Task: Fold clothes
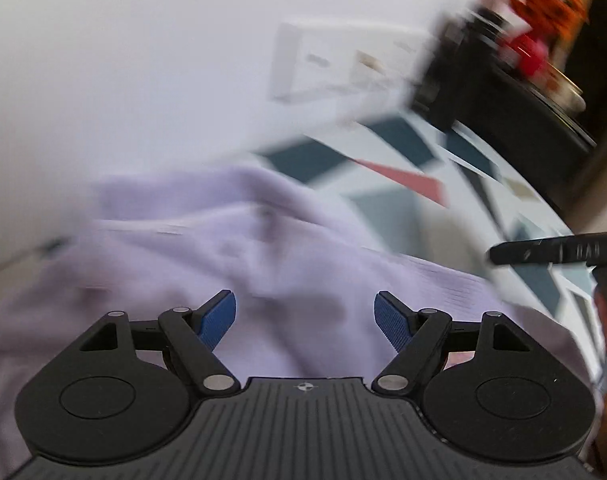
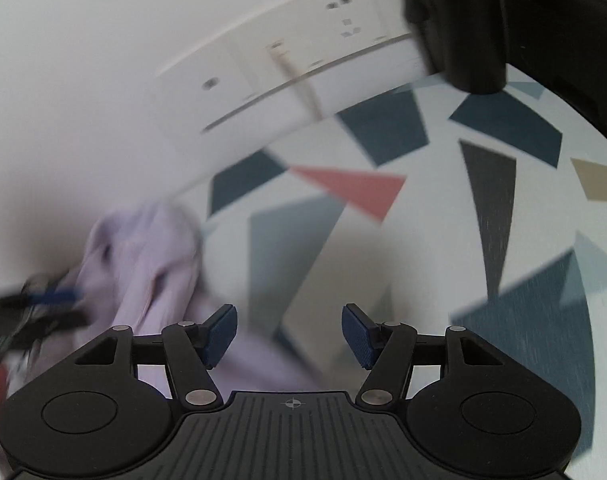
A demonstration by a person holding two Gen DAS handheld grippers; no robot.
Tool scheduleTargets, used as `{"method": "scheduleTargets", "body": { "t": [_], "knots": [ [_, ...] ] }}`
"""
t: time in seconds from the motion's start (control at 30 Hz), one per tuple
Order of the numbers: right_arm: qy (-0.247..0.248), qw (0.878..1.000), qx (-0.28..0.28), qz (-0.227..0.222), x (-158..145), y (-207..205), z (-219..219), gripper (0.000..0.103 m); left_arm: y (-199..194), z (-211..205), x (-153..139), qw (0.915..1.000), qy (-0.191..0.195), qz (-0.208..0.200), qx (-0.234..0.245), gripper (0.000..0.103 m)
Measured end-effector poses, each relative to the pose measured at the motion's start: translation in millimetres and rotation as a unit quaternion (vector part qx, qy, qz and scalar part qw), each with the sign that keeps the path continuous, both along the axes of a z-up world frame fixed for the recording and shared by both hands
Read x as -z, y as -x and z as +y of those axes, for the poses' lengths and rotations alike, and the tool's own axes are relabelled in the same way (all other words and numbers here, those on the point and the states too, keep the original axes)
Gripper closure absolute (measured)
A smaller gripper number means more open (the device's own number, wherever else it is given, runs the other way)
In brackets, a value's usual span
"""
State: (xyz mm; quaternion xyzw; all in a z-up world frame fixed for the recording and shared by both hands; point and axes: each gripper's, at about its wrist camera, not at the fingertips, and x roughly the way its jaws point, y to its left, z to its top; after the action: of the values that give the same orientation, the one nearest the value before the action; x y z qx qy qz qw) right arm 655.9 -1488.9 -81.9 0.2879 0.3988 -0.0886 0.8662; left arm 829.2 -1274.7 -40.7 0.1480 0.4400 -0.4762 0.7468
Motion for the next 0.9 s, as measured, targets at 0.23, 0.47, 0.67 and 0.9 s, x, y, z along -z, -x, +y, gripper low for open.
{"method": "scheduleTargets", "body": {
  "t": [0.23,0.47,0.67,0.9],
  "knots": [
    [0.058,0.994,-0.087,-0.023,-28,52,21,0.012,27,-14,25,0.9971,-0.064,-0.034,0.023,0.025],
    [0.046,0.997,-0.061,0.005,9,36,1,0.096,22,4,18,0.9984,-0.055,-0.011,-0.005,0.091],
    [0.005,0.994,0.092,-0.056,-9,41,-58,0.099,1,31,-6,0.9952,-0.036,-0.065,-0.064,0.093],
    [0.012,0.979,0.194,-0.066,-39,32,-104,0.099,-23,22,13,0.9966,-0.021,-0.018,-0.078,0.093]
  ]
}}
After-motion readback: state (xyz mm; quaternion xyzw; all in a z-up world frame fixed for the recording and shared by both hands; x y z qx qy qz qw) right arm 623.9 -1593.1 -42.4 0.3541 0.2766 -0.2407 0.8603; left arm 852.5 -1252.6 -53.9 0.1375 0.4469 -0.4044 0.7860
